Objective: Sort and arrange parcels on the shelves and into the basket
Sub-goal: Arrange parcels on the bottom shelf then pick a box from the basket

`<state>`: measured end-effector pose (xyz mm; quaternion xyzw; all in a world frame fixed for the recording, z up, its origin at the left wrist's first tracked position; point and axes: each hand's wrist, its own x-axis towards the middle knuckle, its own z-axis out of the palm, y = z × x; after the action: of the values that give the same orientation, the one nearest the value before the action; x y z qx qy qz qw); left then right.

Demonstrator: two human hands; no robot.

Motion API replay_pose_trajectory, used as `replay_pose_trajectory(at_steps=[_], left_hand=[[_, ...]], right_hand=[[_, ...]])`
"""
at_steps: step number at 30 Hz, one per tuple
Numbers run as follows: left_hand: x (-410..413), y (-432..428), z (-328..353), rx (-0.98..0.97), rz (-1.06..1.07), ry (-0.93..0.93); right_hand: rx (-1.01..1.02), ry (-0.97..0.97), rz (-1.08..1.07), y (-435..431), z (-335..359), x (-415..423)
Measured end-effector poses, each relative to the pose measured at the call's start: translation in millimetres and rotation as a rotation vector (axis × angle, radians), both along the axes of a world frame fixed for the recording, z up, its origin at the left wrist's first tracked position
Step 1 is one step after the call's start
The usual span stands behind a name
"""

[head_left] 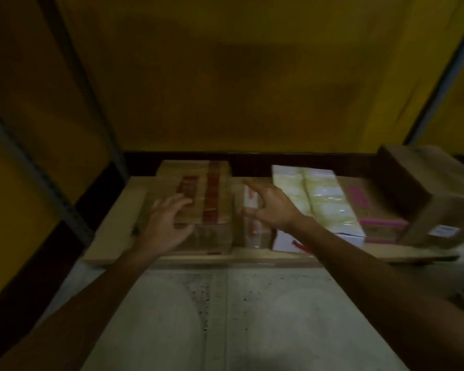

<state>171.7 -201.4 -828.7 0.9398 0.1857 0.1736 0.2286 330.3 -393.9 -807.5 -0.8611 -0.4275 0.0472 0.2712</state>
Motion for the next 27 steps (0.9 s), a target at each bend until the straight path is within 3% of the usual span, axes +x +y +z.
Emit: replay_pose_trajectory(at_steps=[4, 9, 12, 17, 23, 27], left_hand=[[-31, 69, -27, -0.063, 0.158, 0.014], [-54, 107, -70, -0.514, 0.119, 0.097], [-57, 119, -87, -0.579, 0.043, 0.132], [-47, 142, -86, -0.452, 0.029, 0.023], [-37, 167, -59, -0.542, 0.054, -0.092], [-33, 157, -44, -0.746, -0.041, -0.109]], right_hand=[[-0.210, -0.009, 0.093, 67, -34, -31], [-0.412, -0.162, -0.075, 98, -75, -42], [-0.373, -0.129, -0.140, 104, -79, -41], [-0.168, -0.059, -0.084, 112, -46, -34], [-0.040, 0.405, -0.034, 118, 72, -1], [0.219, 0.503, -0.143, 116, 82, 6]])
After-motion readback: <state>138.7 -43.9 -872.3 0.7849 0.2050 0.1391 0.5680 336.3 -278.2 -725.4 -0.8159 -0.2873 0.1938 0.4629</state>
